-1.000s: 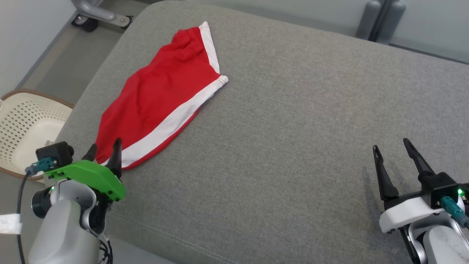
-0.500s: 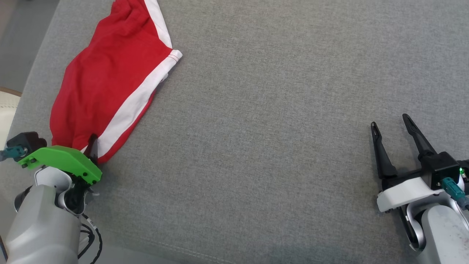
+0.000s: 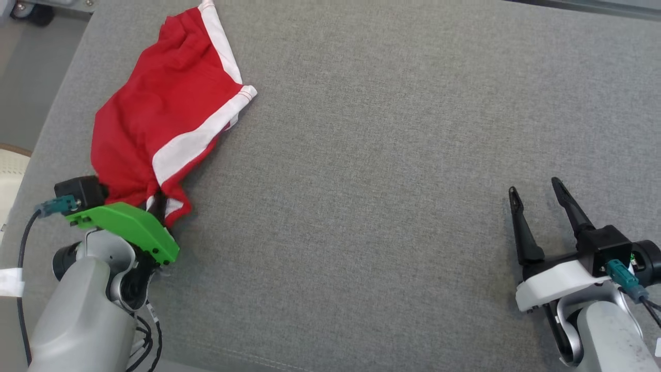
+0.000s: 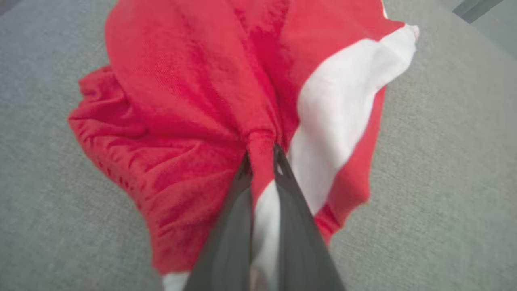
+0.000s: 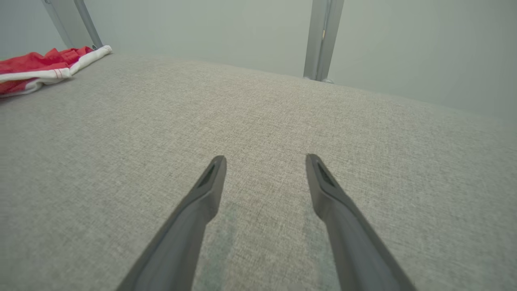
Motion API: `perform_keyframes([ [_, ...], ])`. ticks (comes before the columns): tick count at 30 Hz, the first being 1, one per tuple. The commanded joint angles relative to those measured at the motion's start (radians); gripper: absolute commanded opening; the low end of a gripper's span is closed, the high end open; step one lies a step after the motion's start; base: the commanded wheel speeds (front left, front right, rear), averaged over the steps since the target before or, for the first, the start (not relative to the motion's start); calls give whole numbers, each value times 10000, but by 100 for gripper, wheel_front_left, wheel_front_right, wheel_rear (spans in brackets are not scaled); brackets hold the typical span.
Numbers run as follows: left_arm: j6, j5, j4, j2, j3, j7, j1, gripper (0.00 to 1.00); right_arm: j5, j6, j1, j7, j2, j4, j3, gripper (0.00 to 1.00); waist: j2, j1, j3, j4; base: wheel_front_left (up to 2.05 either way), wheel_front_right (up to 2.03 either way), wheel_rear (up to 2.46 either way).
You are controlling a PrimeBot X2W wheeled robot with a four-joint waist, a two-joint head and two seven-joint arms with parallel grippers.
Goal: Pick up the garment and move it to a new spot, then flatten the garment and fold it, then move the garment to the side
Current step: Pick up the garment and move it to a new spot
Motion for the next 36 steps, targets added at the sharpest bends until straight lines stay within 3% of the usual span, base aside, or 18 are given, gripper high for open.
perform_keyframes([
  [1, -36, -104, -317, 111, -76, -16, 81, 0, 79, -15, 122, -27, 36, 41, 37, 100, 0, -1, -310, -54, 0, 0, 0],
  [9, -31, -655, -4572, 770, -1014, 1146, 459, 0, 218, -15, 247, -27, 460, 88, 40, 100, 0, -1, -864, -812, 0, 0, 0],
  [17, 479, -850, -8024, 913, -1671, 3128, -138, 0, 356, -15, 103, -27, 768, 58, 68, 100, 0, -1, -1002, -2297, 0, 0, 0],
  [23, 647, -1092, -9098, 269, -2481, 4428, -1173, 0, 485, -15, 62, -27, 876, 124, 91, 100, 0, -1, -1039, -3378, 0, 0, 0],
  [29, 962, -1667, -9720, -886, -3008, 5194, -2117, 0, 781, -15, 2, -27, 922, 143, 135, 100, 0, -1, -1080, -4372, 0, 0, 0],
  [36, 1236, -1250, -9061, -967, -3155, 4921, -1820, 0, 1162, -15, -14, -27, 920, 121, 270, 100, 0, -1, -1038, -5012, 0, 0, 0],
])
